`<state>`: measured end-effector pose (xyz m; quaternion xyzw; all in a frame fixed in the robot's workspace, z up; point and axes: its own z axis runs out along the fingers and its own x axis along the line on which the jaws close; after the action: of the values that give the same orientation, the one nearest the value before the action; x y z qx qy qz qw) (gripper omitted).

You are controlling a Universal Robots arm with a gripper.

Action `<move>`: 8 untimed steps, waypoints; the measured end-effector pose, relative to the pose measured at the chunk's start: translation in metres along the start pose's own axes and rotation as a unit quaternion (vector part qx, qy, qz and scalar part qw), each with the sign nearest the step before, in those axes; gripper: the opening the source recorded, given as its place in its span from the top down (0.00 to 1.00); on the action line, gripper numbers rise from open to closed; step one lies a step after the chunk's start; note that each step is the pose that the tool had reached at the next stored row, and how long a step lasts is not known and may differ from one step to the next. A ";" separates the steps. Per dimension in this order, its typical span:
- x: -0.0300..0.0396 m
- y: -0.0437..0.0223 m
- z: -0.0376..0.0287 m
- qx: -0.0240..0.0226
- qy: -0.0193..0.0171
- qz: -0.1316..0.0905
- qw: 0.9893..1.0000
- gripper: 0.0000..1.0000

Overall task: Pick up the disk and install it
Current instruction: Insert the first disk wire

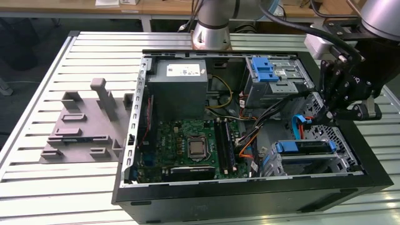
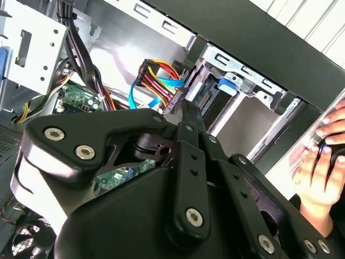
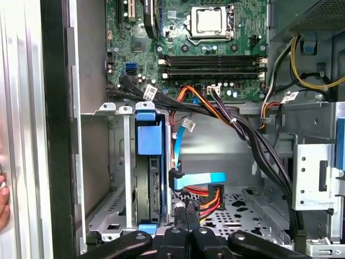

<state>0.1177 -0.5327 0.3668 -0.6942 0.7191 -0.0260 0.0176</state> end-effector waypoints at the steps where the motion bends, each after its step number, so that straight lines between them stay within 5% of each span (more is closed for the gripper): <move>1: -0.0010 0.0001 0.0001 0.001 0.001 0.000 1.000 0.89; 8: -0.0072 0.0050 0.0002 0.010 0.012 0.001 1.000 0.83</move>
<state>0.1130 -0.5254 0.3662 -0.6928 0.7197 -0.0415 0.0161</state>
